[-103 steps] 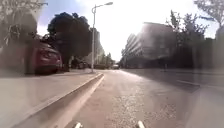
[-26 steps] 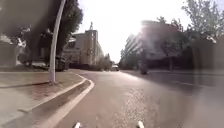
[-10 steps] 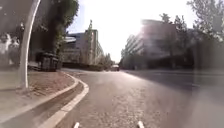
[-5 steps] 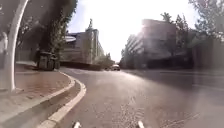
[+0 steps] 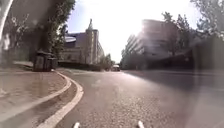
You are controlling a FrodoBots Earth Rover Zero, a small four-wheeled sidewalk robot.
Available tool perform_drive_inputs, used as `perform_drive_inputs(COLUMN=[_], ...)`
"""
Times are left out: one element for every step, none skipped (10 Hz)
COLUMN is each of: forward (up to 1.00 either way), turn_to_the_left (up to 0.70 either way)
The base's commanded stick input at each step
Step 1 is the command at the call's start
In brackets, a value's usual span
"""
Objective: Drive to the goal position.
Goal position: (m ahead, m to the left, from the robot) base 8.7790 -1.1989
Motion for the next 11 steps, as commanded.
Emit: perform_drive_inputs(forward=[0.70,0.70,0.70,0.70,0.70,0.70,0.70,0.70,0.70,0.70,0.70], turn_to_the_left=[0.00,0.00,0.00,0.00,0.00,0.00,0.00,0.00,0.00,0.00,0.00])
